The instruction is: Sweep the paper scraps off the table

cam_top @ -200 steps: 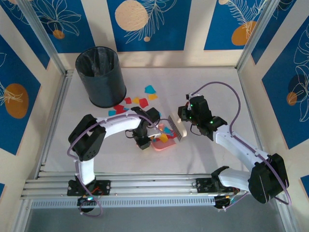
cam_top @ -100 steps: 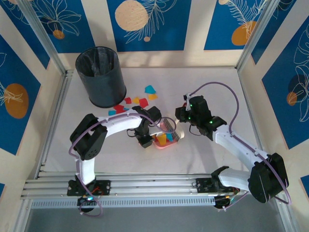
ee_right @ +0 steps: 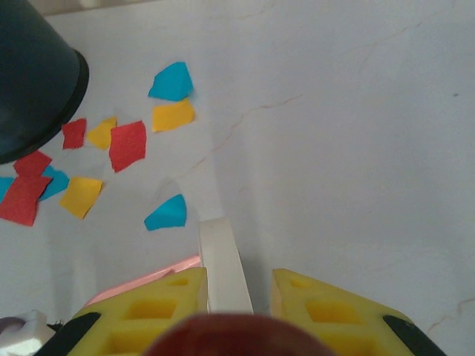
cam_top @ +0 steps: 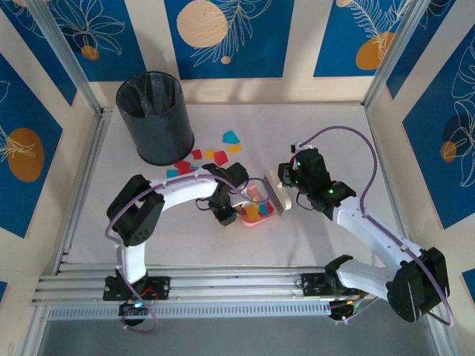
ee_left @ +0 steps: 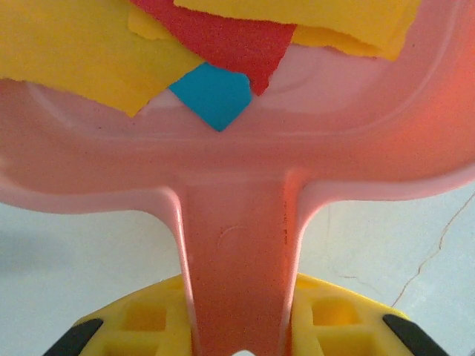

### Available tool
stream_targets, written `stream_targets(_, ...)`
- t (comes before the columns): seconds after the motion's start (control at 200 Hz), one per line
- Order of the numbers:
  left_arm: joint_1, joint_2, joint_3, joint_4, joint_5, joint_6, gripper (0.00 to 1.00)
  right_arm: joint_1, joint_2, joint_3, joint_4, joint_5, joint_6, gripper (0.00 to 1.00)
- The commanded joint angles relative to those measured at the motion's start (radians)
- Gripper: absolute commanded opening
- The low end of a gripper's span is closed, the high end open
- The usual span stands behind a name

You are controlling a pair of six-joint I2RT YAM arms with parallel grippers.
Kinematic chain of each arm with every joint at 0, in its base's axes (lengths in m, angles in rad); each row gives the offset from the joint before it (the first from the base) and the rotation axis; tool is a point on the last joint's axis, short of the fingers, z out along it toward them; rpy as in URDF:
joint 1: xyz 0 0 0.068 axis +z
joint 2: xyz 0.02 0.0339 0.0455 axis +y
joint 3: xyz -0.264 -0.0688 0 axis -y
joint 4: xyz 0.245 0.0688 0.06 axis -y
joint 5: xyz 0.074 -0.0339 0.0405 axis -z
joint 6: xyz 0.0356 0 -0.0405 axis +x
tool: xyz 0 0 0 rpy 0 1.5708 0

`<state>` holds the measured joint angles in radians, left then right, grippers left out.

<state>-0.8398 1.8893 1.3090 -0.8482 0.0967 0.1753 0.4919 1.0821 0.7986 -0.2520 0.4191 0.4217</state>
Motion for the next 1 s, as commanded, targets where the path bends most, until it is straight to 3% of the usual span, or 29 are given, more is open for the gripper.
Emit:
stream_targets(0.0, 0.015, -0.043, -0.027, 0.021, 0.020, -0.023, 0.00, 0.009, -0.029, 0.024, 0.007, 0.104, 0.019, 0.00)
stream_targets(0.37, 0.095, -0.142, -0.068, 0.142, 0.006, -0.094, 0.00, -0.011, -0.040, 0.016, -0.027, 0.228, 0.037, 0.00)
stream_targets(0.665, 0.161, -0.218, 0.012, 0.164, 0.048, -0.171, 0.00, -0.032, -0.020, -0.003, -0.008, 0.142, 0.031, 0.00)
stream_targets(0.995, 0.258, -0.213, 0.216, 0.129, 0.096, -0.226, 0.00, -0.034, 0.001, -0.005, 0.013, 0.081, 0.006, 0.00)
